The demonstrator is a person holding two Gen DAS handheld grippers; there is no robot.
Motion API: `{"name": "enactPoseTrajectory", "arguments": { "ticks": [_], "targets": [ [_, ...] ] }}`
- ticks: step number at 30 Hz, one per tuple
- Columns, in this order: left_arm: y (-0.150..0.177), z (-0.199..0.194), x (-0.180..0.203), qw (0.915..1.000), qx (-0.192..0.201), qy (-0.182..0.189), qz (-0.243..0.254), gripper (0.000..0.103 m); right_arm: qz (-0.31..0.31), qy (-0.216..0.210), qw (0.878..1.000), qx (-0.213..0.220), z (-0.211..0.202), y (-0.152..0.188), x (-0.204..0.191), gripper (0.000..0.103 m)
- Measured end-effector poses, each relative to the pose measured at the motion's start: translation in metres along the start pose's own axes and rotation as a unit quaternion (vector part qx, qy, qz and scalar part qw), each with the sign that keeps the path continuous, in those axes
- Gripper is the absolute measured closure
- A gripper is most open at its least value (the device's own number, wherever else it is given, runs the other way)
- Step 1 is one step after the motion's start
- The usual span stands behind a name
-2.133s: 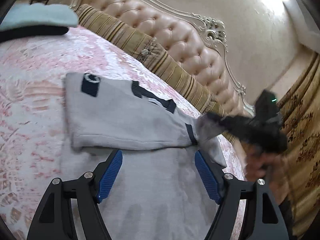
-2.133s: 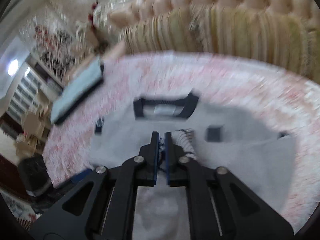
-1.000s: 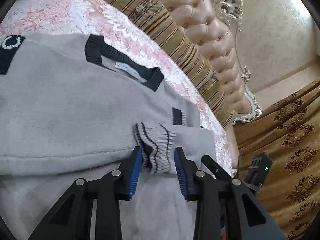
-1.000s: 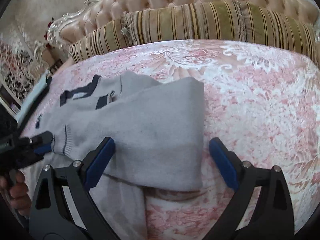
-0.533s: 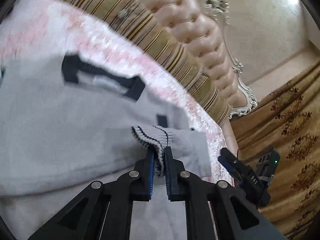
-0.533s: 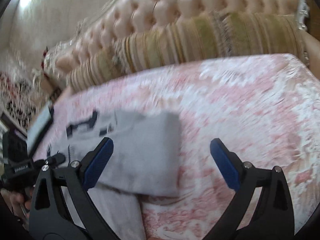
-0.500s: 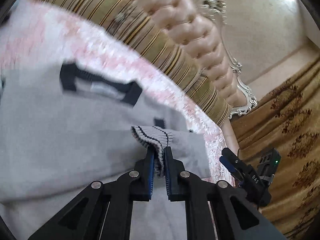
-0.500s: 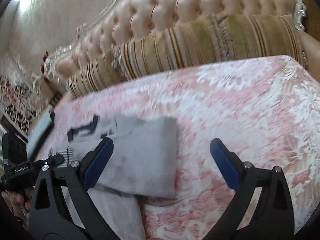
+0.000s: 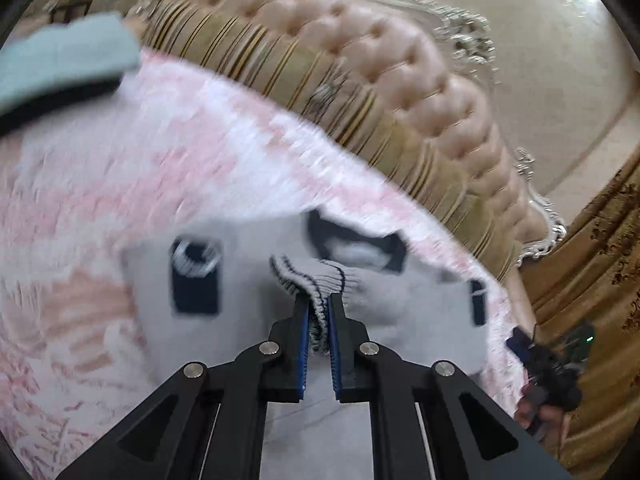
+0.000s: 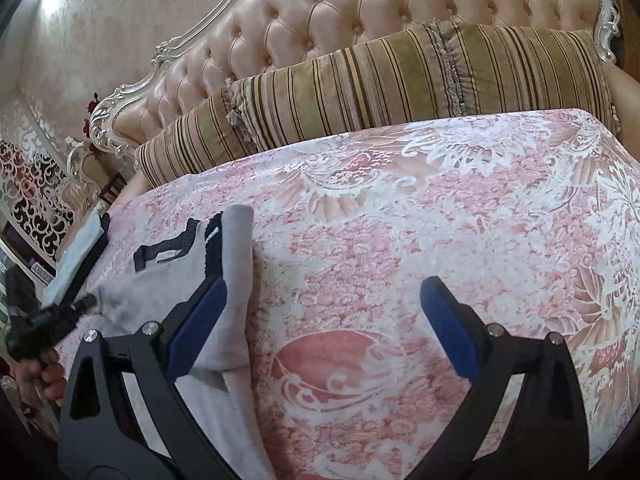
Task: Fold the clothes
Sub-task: 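Lay the held cuff across the sweater body with the left tool, release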
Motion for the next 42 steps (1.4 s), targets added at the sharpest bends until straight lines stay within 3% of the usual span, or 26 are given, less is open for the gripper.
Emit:
{"name": "enactPoseTrajectory", "arguments": {
  "ticks": [6,9,12,16,19,22,26,29,31,33,35,40,42],
  "targets": [
    [0.005,-0.002,0.007,0.9991,0.001,0.038,-0.018,0.094,-0.020,0.016,1.000,0.015,-0.003,-0.002,-0.008,0.005],
    [0.001,-0.013,0.022,0.9980,0.010,0.059,-0.018,0.094,-0.045,-0.027,0.999,0.014,-0.002,-0.002,-0.038,0.005],
    [0.009,-0.013,0.018,0.9995,0.004,0.029,-0.009,0.094,-0.109,-0.048,0.993,0.008,0.012,0.007,-0.077,0.005],
    [0.025,-0.012,0.002,0.9999,0.010,-0.006,0.004,0.094,-0.184,0.002,0.983,-0.020,0.040,0.029,-0.091,0.008],
    [0.036,-0.012,-0.006,0.9995,0.016,-0.025,0.016,0.085,-0.187,0.029,0.981,-0.047,0.056,0.043,-0.081,0.008],
    [0.028,-0.026,-0.013,0.9992,0.036,-0.014,0.006,0.076,-0.178,0.026,0.982,-0.056,0.060,0.047,-0.075,0.007],
    [0.013,-0.045,-0.017,0.9980,0.062,0.009,-0.006,0.048,-0.161,0.026,0.985,-0.057,0.061,0.044,-0.067,0.007],
    [0.019,-0.041,-0.006,0.9983,0.051,0.013,0.026,0.048,-0.153,0.020,0.986,-0.068,0.063,0.046,-0.065,0.007],
    [0.026,-0.032,-0.001,0.9980,0.037,-0.004,0.050,0.050,-0.163,0.025,0.984,-0.071,0.065,0.047,-0.067,0.007],
    [0.033,-0.020,-0.002,0.9980,0.016,-0.020,0.058,0.081,-0.164,0.026,0.984,-0.071,0.065,0.047,-0.067,0.007],
    [0.037,-0.013,-0.002,0.9966,0.006,-0.039,0.072,0.089,-0.163,0.025,0.984,-0.072,0.065,0.048,-0.067,0.006],
    [0.038,-0.023,-0.003,0.9966,0.014,-0.042,0.070,0.092,-0.160,0.026,0.985,-0.062,0.058,0.039,-0.064,0.006],
    [0.037,-0.031,-0.003,0.9971,0.020,-0.033,0.065,0.076,-0.158,0.027,0.986,-0.054,0.053,0.032,-0.062,0.006]
  ]
}}
Point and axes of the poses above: each gripper's, at about its wrist camera, not at the fingertips, and z roughly the way its jaws point, x to its right, y to its underside, the point moved 9 cm from there along z, roughly the way its jaws point, and after that the axes turned 9 degrees about x, right-handed, at the moved point
